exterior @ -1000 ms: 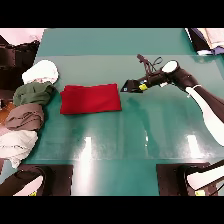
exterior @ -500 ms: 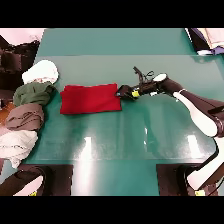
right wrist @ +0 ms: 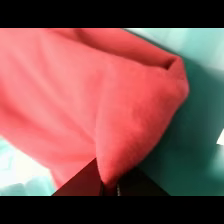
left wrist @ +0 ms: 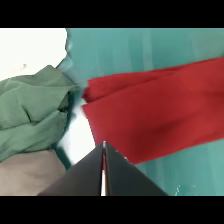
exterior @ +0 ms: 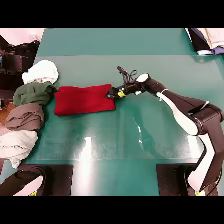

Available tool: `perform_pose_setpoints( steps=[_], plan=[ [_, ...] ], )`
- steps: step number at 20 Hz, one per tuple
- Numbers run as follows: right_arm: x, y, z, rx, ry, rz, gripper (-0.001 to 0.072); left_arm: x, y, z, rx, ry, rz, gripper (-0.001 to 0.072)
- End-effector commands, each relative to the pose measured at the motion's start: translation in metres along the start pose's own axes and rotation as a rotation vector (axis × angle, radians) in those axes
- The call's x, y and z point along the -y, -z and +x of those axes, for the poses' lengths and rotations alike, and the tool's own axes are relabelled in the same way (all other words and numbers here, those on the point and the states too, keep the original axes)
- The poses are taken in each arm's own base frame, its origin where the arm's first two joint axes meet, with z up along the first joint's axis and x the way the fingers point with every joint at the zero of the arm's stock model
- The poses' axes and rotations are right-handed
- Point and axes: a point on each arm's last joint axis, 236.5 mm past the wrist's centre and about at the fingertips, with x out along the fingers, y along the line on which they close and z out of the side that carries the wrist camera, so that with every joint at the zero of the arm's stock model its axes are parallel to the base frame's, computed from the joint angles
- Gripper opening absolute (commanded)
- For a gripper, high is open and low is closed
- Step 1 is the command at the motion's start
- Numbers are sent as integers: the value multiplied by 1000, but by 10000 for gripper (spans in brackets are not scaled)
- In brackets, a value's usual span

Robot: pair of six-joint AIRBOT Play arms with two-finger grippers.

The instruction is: Fold the shirts.

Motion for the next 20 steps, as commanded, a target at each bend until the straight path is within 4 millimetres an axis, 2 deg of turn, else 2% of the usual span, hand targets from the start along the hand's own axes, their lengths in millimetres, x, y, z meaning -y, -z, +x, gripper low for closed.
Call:
perform_pose_setpoints(
  steps=[1,3,5,8,12,14,16,18,20],
  plan=[
    [-16,-11,-4,1,-25,-79,13,0,4,0,-17,-1,0,25],
    [-7,-21,-40,6,36,-136,12,-1,4,0,-17,-2,0,24],
    [12,-31,-95,19,134,-178,12,0,3,0,-13,-1,0,25],
    [50,-35,-192,95,261,-139,12,0,3,0,-13,-1,0,25],
    [123,-26,-332,345,445,48,12,0,4,0,-16,1,0,24],
    [164,-10,-407,524,558,191,12,1,4,0,-17,6,-2,25],
    [197,16,-479,711,652,333,12,7,4,0,-16,30,-9,24],
    [222,53,-537,865,734,455,12,14,3,0,-15,61,-15,25],
    [239,93,-580,996,801,571,11,19,3,0,-13,82,-19,25]
  ],
)
